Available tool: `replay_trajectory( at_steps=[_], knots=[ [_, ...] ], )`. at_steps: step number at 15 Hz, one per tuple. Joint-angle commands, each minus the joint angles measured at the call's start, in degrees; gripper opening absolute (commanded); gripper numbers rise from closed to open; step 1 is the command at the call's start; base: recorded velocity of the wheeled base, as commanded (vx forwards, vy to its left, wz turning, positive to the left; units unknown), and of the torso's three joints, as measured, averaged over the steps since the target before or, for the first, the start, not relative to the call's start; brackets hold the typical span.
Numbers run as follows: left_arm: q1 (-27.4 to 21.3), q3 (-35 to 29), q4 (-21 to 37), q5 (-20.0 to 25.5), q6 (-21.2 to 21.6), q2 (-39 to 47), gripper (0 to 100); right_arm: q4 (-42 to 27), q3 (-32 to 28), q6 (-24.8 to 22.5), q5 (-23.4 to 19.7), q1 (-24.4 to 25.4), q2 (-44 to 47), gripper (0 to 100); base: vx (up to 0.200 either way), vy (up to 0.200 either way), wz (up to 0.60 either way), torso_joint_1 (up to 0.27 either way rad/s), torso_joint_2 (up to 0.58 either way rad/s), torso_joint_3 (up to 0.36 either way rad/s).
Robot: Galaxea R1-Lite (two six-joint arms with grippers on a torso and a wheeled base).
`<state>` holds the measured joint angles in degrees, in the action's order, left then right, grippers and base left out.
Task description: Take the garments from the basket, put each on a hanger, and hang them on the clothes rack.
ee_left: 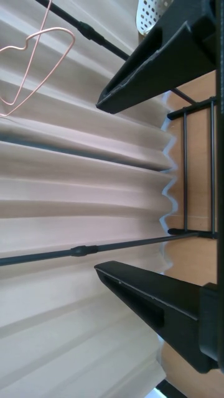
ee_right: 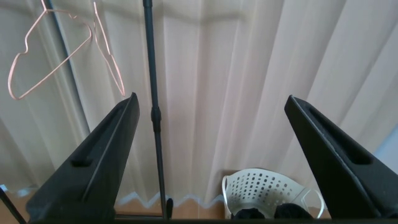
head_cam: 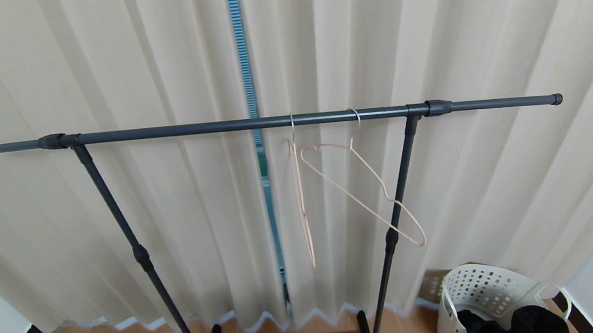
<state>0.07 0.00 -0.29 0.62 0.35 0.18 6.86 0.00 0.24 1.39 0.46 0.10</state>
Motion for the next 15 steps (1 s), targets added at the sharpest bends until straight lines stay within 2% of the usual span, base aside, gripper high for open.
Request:
replay_trajectory(
  at_steps=[1, 15],
  knots=[
    [0.01, 0.0, -0.06, -0.01, 0.0, -0.01, 100, -0.01, 0.0, -0.16, 0.02, 0.06, -0.01, 100, 0.0, 0.0, 0.0, 0.0, 0.0, 0.0],
    [0.01, 0.0, -0.06, -0.01, 0.09, -0.01, 100, -0.01, 0.0, 0.02, -0.07, -0.02, -0.01, 100, 0.0, 0.0, 0.0, 0.0, 0.0, 0.0]
  ],
)
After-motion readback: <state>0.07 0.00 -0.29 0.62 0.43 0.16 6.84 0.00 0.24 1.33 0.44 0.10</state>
